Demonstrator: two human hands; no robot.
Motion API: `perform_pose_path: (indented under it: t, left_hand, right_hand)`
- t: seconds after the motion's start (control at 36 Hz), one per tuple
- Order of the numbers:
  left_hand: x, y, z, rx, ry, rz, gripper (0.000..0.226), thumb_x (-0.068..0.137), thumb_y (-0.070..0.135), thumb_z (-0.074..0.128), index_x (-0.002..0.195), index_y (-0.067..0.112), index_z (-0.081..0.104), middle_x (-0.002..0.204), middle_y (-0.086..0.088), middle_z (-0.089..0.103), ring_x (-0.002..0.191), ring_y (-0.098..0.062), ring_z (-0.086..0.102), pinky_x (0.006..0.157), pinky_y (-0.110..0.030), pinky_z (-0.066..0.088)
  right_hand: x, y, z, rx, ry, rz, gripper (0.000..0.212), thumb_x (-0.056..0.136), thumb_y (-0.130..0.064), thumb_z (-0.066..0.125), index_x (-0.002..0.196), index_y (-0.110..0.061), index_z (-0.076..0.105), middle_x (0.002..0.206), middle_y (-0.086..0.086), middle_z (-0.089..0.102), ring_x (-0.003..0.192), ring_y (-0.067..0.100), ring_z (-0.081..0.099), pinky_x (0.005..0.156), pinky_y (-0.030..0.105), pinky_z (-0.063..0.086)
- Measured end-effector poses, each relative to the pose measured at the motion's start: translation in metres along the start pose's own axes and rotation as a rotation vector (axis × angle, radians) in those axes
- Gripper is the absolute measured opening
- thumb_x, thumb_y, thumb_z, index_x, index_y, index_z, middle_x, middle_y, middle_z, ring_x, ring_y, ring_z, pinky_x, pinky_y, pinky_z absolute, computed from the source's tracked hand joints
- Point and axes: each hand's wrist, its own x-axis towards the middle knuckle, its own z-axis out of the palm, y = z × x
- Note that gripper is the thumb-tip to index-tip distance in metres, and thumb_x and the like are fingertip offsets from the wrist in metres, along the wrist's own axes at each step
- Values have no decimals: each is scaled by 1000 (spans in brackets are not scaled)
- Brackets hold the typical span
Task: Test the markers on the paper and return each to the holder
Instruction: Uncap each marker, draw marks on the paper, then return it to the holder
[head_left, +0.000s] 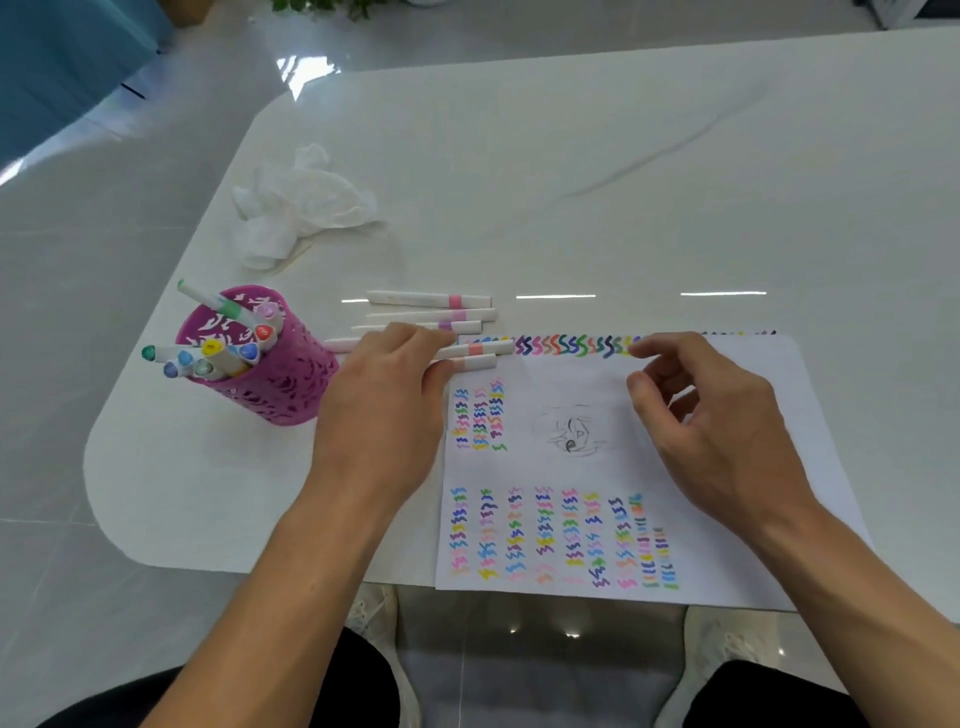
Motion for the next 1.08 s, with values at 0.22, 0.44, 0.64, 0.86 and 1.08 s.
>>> perform_pose_path:
  t: [0.22, 0.44, 0.64, 0.86, 1.08]
  left_hand:
    - [1, 3, 14, 75, -39, -28, 26, 102, 19, 52, 121, 21, 69, 121, 5, 65, 114, -19, 54, 86, -32, 43]
    - [3, 6, 18, 113, -49, -80, 25, 94, 13, 64, 117, 19, 71, 110, 0, 63, 110, -24, 53, 81, -37, 44]
    - [4, 9, 21, 145, -47, -98, 10, 90, 15, 69, 100, 18, 71, 101, 1, 65, 102, -23, 54, 77, -33, 39]
    - [6, 20, 18, -6, 11, -22, 12, 93, 13, 66, 104, 18, 69, 101, 3, 68, 98, -20, 57, 78, -29, 40]
    - [5, 44, 20, -414, -32, -42, 29, 94, 17, 66, 119, 34, 66, 90, 19, 65, 83, -1, 60, 72, -10, 44]
  right_hand:
    - [0, 6, -1, 19, -10, 30, 16, 98, -19, 66, 113, -24, 68, 85, -13, 67, 75, 8, 64, 70, 23, 52]
    - [-1, 6, -1, 29, -38, 44, 16, 97, -18, 68, 112, -22, 69, 87, -16, 66, 83, 5, 62, 73, 18, 49]
    - [1, 4, -2, 36, -44, 65, 15, 97, -18, 67, 111, -21, 70, 88, -18, 67, 84, 4, 64, 74, 18, 51]
    - [1, 2, -5, 15, -60, 68, 15, 98, -21, 67, 113, -23, 69, 90, -20, 67, 86, 1, 65, 75, 17, 53]
    - [1, -6, -7, 38, -24, 18, 12, 97, -19, 68, 109, -20, 71, 89, -16, 67, 80, 6, 63, 70, 17, 50]
